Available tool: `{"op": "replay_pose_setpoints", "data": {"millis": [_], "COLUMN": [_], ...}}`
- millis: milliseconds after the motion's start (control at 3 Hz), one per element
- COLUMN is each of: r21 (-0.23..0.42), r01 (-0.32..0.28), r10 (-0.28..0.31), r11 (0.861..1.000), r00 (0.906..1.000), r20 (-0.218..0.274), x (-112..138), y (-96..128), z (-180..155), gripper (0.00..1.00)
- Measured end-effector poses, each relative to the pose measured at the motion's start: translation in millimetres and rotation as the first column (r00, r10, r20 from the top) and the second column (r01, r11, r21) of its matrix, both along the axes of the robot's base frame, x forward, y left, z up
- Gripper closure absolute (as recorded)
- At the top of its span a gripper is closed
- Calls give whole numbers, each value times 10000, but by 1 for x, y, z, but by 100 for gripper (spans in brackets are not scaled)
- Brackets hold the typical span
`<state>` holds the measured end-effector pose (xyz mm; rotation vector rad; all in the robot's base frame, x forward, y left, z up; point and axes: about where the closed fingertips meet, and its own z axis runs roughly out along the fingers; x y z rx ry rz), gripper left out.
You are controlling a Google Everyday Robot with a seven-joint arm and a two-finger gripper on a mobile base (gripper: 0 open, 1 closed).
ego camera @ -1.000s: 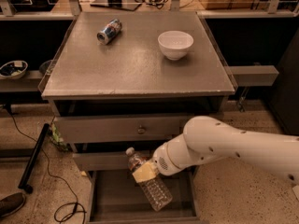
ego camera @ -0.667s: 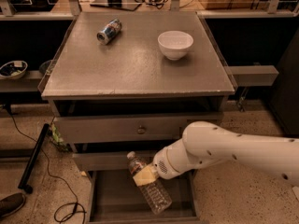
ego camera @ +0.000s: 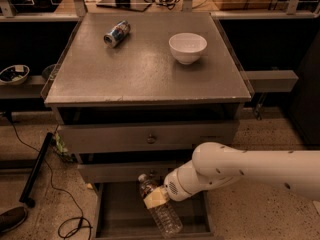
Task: Place water bottle into bottom drawer
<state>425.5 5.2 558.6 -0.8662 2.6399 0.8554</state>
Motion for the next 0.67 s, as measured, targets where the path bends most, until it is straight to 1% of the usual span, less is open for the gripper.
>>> {"op": "replay_pose_setpoints", "data": {"millis": [333,667], "r21": [1,194], "r01": [1,224], "r10": [-1,-221], "r11": [10000,9996], "r00": [10000,9997], "r20": [-1,-140], "x": [0,4], "y": [0,1], "z": [0,-14], "gripper": [100,100]}}
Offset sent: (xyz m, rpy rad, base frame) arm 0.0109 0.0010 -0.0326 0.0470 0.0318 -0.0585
